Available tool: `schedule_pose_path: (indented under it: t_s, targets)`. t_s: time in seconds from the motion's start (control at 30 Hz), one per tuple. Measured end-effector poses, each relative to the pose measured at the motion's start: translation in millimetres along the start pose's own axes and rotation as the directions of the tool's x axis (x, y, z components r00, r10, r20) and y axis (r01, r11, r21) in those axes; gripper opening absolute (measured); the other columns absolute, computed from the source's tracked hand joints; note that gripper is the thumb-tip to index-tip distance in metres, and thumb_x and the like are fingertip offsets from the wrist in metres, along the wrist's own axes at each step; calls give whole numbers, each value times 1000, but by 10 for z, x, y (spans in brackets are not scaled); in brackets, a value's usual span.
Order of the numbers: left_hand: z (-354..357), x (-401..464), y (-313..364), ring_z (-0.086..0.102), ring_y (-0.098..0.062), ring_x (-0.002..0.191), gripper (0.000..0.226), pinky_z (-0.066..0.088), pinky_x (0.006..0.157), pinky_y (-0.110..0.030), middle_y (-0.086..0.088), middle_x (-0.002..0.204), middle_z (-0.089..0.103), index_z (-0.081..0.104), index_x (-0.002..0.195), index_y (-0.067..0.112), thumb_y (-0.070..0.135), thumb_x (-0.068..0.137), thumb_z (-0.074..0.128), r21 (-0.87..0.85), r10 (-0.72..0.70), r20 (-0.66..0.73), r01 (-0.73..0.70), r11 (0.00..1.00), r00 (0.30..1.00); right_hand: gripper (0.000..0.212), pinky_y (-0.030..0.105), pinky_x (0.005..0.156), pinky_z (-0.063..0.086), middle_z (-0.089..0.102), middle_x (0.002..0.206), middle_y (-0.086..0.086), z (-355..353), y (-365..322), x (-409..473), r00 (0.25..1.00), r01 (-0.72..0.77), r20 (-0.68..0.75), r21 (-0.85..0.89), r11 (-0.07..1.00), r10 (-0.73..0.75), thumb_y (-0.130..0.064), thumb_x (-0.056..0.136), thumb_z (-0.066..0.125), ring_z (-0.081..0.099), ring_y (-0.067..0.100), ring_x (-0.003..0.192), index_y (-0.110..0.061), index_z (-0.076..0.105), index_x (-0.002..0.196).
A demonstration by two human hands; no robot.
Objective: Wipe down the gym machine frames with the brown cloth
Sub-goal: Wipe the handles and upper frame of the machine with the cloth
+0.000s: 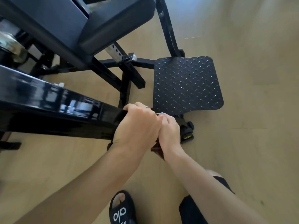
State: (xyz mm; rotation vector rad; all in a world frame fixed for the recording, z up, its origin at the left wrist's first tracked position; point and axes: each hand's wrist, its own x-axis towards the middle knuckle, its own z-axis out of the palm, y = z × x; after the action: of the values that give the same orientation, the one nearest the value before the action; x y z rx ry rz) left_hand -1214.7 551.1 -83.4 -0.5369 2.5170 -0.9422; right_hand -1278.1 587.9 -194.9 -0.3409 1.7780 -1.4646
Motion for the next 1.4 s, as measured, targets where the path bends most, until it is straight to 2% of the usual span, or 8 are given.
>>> schedule_pose_path:
  t_s: [0.13,0.33,0.5,0.67,0.77,0.97,1.1,1.4]
  targets:
    - [38,-8,32,56,-28,67,48,53,68,-37,-12,75,59,30,67,4,25,110,29,-27,-22,-57,21,999,998,35,19,45,45,71,90,2,-137,272,516,999,-37,16,-127,991,40,-26,93,42,63,14,79,-25,71,71]
    - [55,-42,31,53,-23,57,57,51,59,-31,-6,63,55,23,62,4,36,105,41,30,-56,-141,61,998,988,28,37,85,54,72,101,0,-277,722,1452,977,-209,-16,-262,942,212,-26,100,47,65,23,97,-26,73,90]
    - [65,-31,42,52,-21,54,59,50,56,-30,-5,59,49,28,61,1,36,108,32,68,-77,-159,89,994,984,25,24,58,42,68,103,3,-304,764,1637,951,-308,-79,-263,914,298,-30,106,43,57,11,76,-23,67,98]
    - [89,-26,64,58,-22,59,43,52,59,-31,-4,65,60,50,71,12,35,107,40,45,-89,-102,94,995,991,29,50,98,54,69,114,3,-158,578,1002,979,-200,0,-129,971,202,-36,97,44,63,28,108,-30,72,104]
    - [83,-27,50,59,-22,60,36,52,59,-32,-4,67,62,58,76,14,35,104,48,44,-79,-73,82,996,994,31,52,96,54,69,113,-1,-76,447,573,998,-12,57,-110,994,18,-37,92,44,62,28,114,-28,74,97]
    - [93,-50,81,53,-21,55,52,49,57,-30,-4,61,55,51,69,14,34,109,25,62,-59,-193,73,995,979,40,32,69,47,71,73,-18,-255,597,1147,990,-144,-29,-176,974,141,-27,104,41,62,18,82,-24,70,77]
    - [123,-43,89,51,-22,54,58,48,56,-31,-5,60,52,51,68,14,29,111,15,99,-77,-211,100,990,974,48,40,106,44,62,131,13,-354,967,1765,939,-345,-111,-262,902,327,-37,110,28,57,34,119,-12,59,137]
    - [90,-2,91,53,-22,55,57,48,56,-31,-6,62,54,51,70,14,29,111,15,112,-61,-184,82,990,981,39,48,105,49,62,128,13,-291,734,1464,928,-372,-40,-199,907,372,-38,107,33,60,32,113,-23,62,129]
